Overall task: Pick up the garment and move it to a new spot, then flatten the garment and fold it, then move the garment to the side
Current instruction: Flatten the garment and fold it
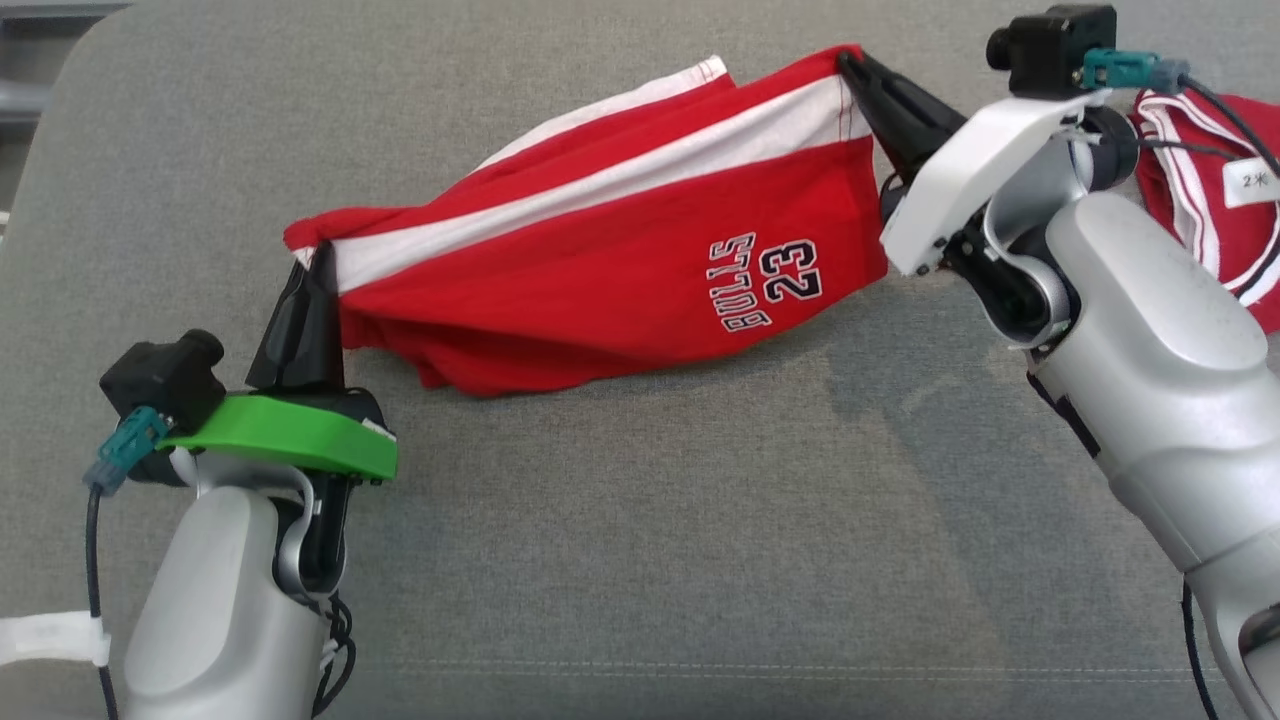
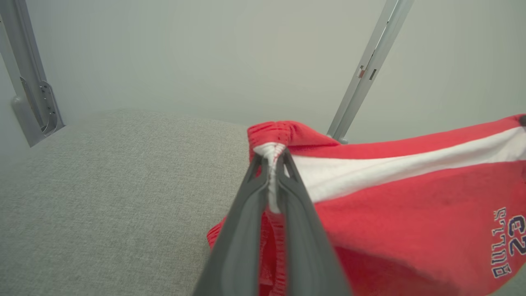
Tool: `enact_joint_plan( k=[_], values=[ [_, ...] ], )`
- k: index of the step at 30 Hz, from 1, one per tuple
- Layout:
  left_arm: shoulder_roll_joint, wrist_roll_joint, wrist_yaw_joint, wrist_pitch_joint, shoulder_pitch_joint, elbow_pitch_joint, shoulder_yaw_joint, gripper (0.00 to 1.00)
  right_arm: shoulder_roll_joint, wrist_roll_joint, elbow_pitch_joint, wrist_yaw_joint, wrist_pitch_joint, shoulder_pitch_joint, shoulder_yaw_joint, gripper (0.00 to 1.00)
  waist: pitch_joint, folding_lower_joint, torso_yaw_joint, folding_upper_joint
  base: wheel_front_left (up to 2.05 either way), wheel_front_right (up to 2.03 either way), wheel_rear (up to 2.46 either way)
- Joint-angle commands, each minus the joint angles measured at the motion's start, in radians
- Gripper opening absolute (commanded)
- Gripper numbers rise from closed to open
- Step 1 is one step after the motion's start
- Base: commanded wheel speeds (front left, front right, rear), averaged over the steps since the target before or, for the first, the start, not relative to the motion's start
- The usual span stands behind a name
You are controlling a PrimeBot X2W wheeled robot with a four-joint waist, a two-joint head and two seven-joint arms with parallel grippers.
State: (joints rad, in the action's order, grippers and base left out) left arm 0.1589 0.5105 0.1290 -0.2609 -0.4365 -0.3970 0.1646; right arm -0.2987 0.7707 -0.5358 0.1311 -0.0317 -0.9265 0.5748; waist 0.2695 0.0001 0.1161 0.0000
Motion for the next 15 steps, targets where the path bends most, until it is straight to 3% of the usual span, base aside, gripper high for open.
enact_joint_plan(
  k=[1,15],
  values=[
    [-0.003,0.016,0.002,-0.004,-0.045,-0.025,0.007,0.0,0.006,0.003,-0.055,-0.001,0.011,-0.057,0.017,0.0,0.065,-0.0001,0.043,0.0,0.0,0.0,0.0],
    [-0.045,0.042,0.002,-0.004,-0.234,-0.158,0.071,0.0,0.073,0.01,-0.411,-0.001,0.085,-0.368,0.147,0.0,0.199,-0.0001,0.116,0.0,0.0,0.0,0.0]
  ],
)
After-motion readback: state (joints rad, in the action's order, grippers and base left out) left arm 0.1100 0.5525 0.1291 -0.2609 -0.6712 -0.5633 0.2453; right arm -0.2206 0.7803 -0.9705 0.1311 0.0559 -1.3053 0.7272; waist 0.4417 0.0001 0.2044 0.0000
